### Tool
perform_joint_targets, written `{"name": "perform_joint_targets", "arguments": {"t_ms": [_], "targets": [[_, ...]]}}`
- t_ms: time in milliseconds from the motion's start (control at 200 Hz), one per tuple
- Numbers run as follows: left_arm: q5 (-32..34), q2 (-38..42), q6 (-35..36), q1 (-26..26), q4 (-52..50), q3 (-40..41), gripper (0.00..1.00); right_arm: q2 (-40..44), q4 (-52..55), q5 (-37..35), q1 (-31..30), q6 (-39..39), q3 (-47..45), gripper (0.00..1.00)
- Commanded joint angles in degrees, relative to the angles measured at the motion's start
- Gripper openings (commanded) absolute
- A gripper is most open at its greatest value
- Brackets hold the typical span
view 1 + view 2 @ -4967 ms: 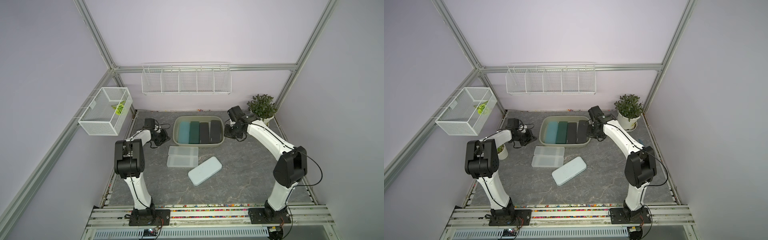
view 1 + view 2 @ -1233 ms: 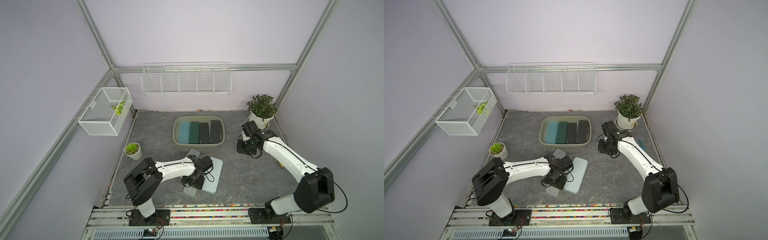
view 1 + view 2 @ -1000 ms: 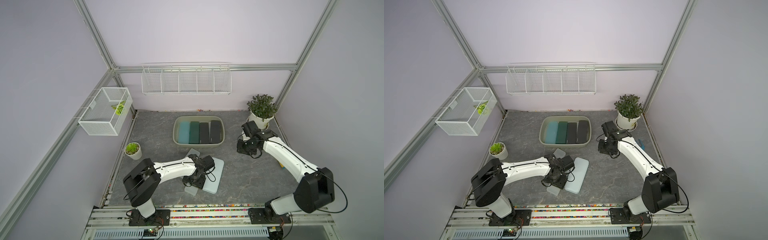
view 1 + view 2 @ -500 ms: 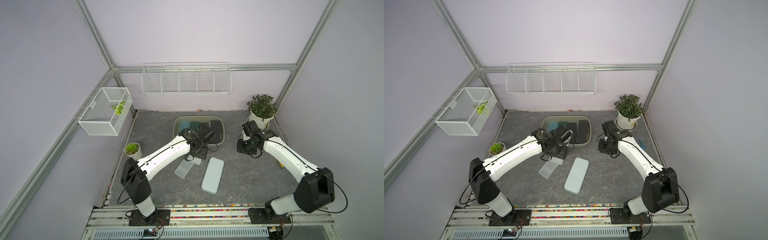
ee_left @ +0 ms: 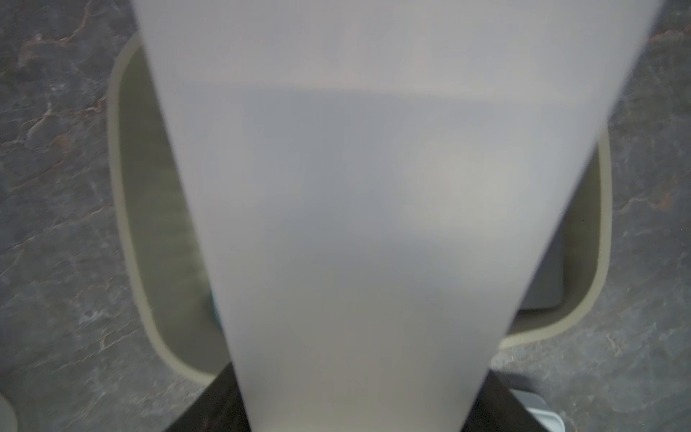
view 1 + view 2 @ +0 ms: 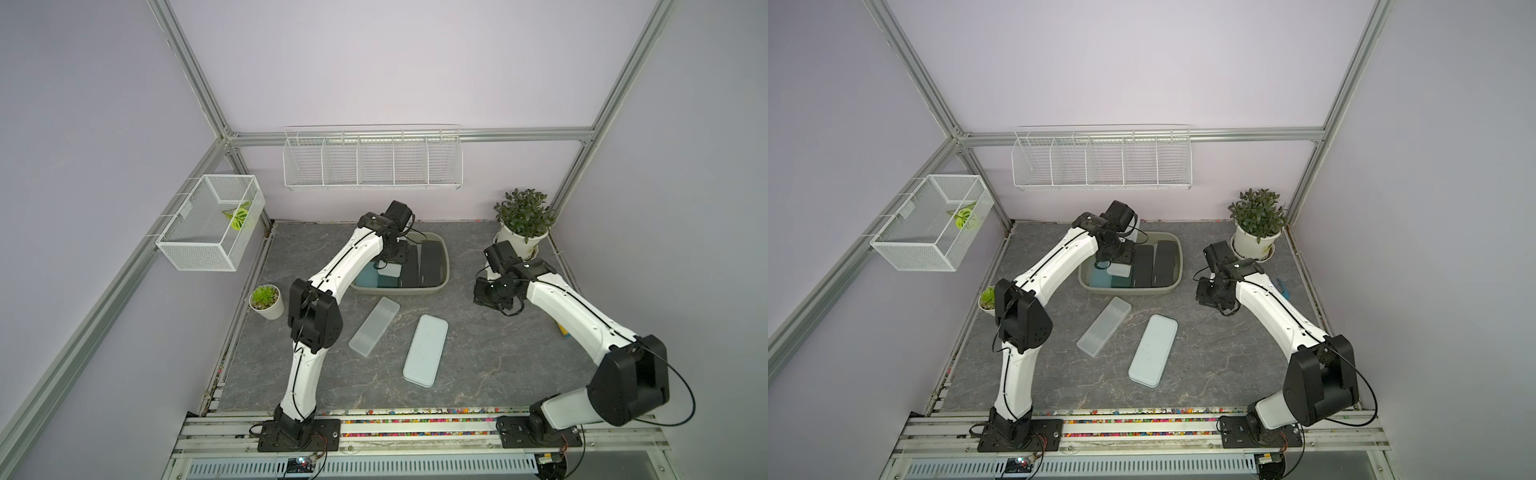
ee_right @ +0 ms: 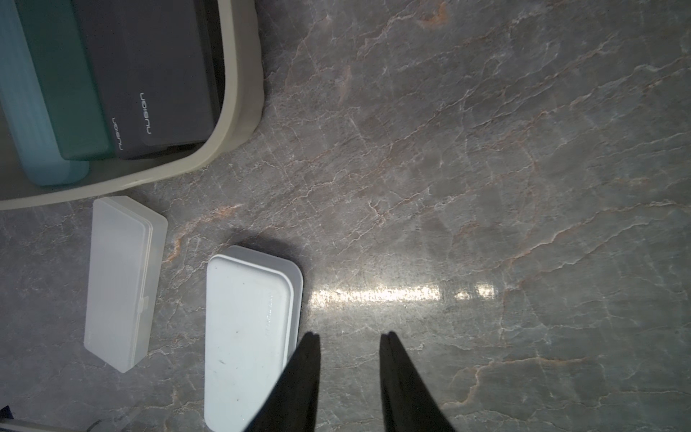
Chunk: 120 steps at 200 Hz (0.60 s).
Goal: Put the pencil case into the storage box
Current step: Place the pencil case at the storage box.
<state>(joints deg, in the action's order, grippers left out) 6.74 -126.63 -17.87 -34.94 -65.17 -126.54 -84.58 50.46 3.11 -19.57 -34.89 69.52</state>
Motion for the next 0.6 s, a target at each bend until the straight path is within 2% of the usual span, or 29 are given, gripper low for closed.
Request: {"name": "perform_joint_targets", "arguments": {"t_ms": [0,240,595], "targets": [[-1.89,-4.38,-0.11,0.13,0.57,-5.07,0.58,-0.08,0.17,0.44,0.02,-0.96,1.22,0.33],[-3.13,-11.08,-0.33,0.22,3.16,-8.73,0.58,-1.24,0.68,0.31,-0.05,-0.99,2.27,0.34],[-8.58,-15.64,-0.90,0.22,3.29,-9.49,0.60,-2.43,0.43,0.55,-0.05,-0.79,2.64,0.34]]}}
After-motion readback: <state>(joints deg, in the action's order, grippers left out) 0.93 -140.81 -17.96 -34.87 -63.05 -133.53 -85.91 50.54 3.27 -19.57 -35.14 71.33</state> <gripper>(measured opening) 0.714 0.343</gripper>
